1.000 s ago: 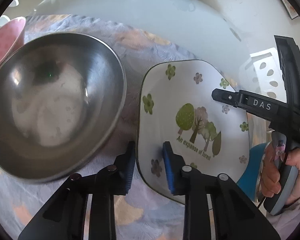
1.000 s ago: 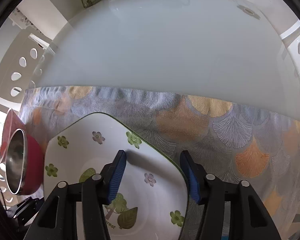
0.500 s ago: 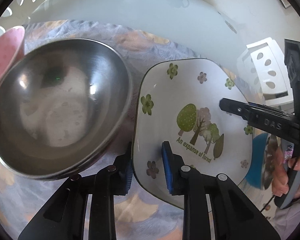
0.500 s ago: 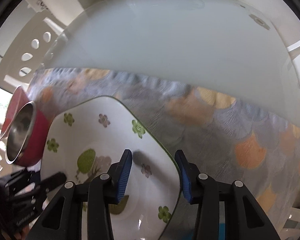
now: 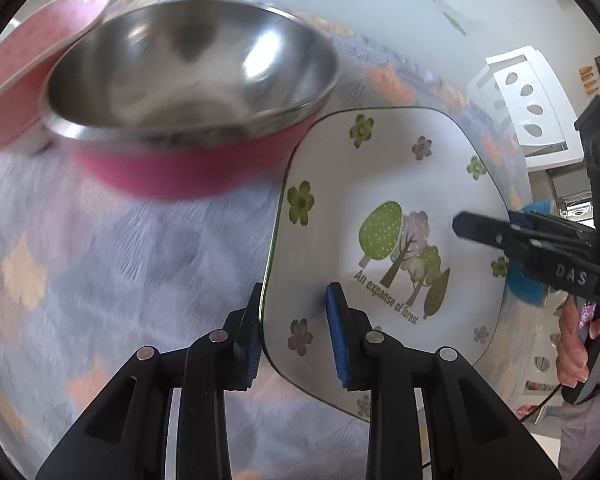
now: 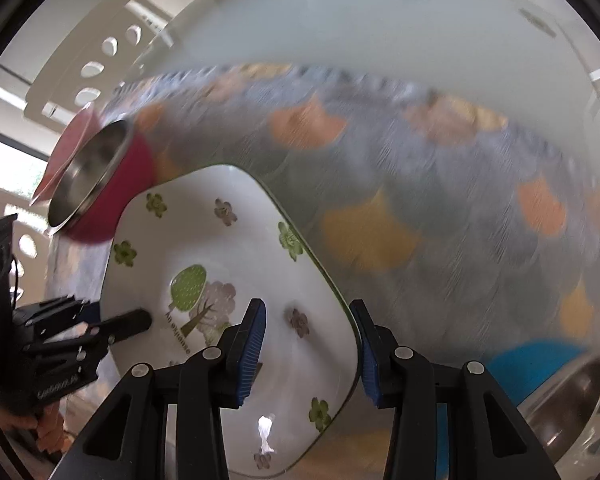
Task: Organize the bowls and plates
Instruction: 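Lift and carry the forest plate over the plate stack with both tools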
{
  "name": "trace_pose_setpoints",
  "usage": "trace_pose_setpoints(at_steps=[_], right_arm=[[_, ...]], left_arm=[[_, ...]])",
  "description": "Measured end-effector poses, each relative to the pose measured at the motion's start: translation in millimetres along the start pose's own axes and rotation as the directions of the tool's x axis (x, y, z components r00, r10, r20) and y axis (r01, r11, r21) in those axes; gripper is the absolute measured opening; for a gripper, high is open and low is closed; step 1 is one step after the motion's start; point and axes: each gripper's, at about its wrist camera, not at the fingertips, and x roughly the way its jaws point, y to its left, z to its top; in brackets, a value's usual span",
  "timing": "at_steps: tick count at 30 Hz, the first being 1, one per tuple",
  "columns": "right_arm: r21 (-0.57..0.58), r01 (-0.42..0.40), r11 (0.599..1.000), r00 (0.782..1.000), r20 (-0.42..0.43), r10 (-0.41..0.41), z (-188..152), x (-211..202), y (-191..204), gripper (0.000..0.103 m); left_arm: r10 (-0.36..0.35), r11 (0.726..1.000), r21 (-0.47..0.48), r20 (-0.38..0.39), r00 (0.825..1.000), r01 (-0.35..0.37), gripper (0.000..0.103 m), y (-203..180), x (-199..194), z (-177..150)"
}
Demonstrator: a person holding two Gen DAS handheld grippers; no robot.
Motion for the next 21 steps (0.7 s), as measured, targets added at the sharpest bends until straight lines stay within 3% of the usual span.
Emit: trace_pose_setpoints(at_steps=[3, 11, 16, 21], right_arm=[[-0.017, -0.005, 1.0, 1.0, -0.021, 0.004, -11, 8, 6, 0.042], [0.043, -0.018, 0.999, 0.999, 0.033, 0.017, -8, 12, 2, 0.051], [0.073, -0.027, 0.997, 0.996, 0.087, 0.02, -22, 0, -3, 0.042], [0.028, -0.041, 0.999, 0.993, 0.114, 0.038, -38, -9, 4, 0.036]], left_arm=[[-0.012, 1.0, 0.001, 0.008, 1.0, 0.012, 0.025, 2, -1, -1], [0.014, 0.999, 0.043, 0.015, 1.0, -0.015, 0.029, -9, 4, 5], [0.01, 0.998, 0.056, 0.013, 1.0, -0.011, 0.029, -8, 1, 1], [0.003, 0.999, 0.054, 0.02, 1.0, -0.004, 0.029, -2, -5, -6]])
